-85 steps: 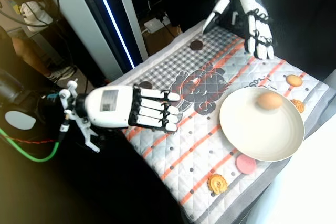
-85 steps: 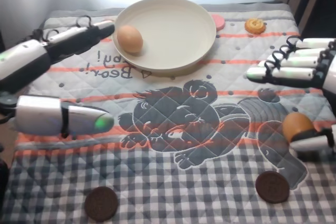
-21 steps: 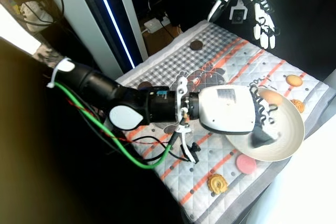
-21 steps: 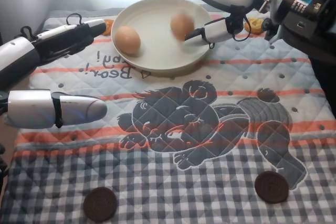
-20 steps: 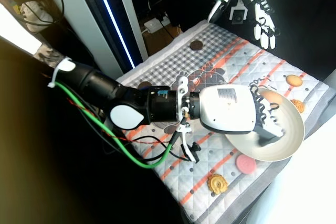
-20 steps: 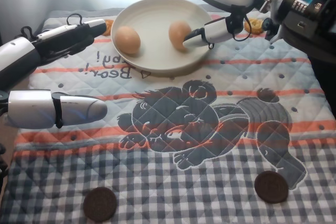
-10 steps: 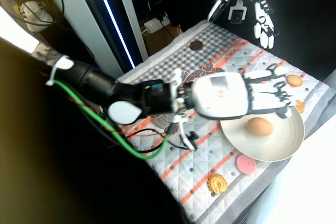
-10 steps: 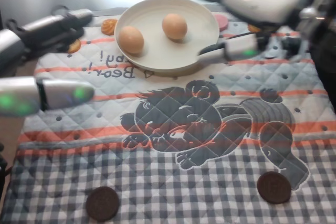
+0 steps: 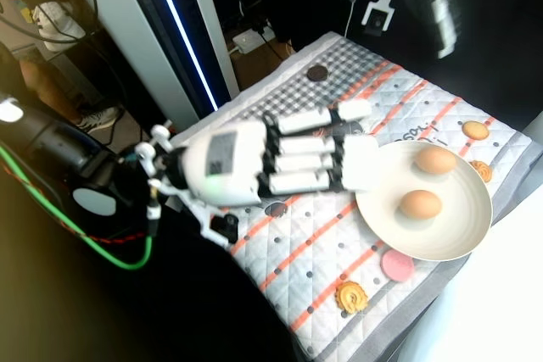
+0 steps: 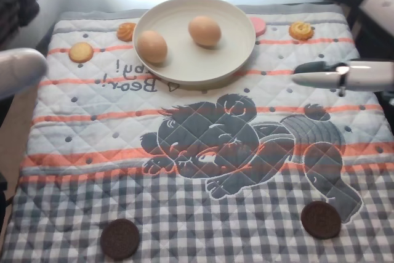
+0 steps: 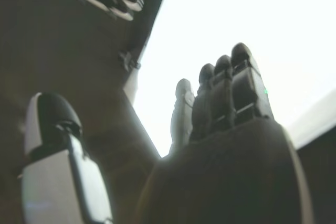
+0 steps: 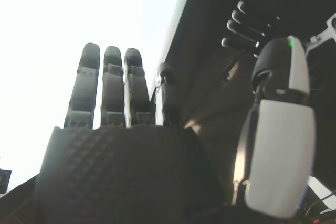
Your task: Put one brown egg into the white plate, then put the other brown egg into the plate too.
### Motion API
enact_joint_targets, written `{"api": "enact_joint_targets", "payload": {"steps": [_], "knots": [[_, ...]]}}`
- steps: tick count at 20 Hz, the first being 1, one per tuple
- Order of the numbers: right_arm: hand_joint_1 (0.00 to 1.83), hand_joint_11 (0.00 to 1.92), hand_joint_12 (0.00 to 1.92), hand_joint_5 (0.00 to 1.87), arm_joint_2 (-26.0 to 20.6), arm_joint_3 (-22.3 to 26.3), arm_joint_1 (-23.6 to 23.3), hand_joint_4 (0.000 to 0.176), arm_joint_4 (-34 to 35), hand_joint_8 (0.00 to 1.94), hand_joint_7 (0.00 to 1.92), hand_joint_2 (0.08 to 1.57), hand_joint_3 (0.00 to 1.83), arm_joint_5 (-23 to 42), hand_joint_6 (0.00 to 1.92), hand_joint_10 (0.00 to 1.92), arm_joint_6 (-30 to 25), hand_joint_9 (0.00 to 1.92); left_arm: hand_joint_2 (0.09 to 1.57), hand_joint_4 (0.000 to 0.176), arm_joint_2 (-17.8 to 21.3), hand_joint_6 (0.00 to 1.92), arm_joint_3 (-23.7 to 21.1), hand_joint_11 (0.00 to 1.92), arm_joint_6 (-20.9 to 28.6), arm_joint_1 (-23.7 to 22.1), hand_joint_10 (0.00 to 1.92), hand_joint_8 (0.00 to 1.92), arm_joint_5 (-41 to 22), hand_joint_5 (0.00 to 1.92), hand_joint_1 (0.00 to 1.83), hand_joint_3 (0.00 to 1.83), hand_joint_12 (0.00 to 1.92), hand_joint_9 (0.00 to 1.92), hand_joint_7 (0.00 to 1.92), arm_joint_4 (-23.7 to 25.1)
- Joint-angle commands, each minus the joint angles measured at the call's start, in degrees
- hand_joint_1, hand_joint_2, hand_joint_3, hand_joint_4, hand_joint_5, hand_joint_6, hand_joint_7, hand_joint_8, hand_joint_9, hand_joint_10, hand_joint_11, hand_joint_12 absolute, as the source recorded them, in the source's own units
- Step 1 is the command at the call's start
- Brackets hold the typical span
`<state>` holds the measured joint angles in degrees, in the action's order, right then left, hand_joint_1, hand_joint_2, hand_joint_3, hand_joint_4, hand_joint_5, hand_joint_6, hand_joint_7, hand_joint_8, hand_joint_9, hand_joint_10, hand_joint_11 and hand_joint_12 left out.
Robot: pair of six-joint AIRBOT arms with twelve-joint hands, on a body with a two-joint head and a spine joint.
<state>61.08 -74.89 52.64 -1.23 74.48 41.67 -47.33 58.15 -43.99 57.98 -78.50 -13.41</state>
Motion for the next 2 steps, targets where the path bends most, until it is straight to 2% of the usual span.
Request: {"api": "enact_joint_targets", "payload": {"steps": [1,2], "knots": [[0.71,0.02,0.24,0.14,-1.38,1.3,0.6,0.171,3.11,0.01,0.25,0.89,0.0,12.63,0.01,0.01,-0.19,0.21,0.83,0.079,0.42,0.0,-0.29,0.0,1.4,-0.06,0.02,0.0,-11.16,0.01,0.69,0.02,0.0,0.06,0.03,0.88],[0.74,0.02,0.24,0.17,-2.53,2.51,1.59,0.166,3.84,0.01,0.27,0.87,0.0,15.03,0.01,0.01,-0.19,0.22,0.82,0.044,0.5,0.0,-0.47,0.0,1.86,0.29,0.0,0.01,-12.81,0.0,0.65,0.0,0.24,0.11,0.09,0.84]]}}
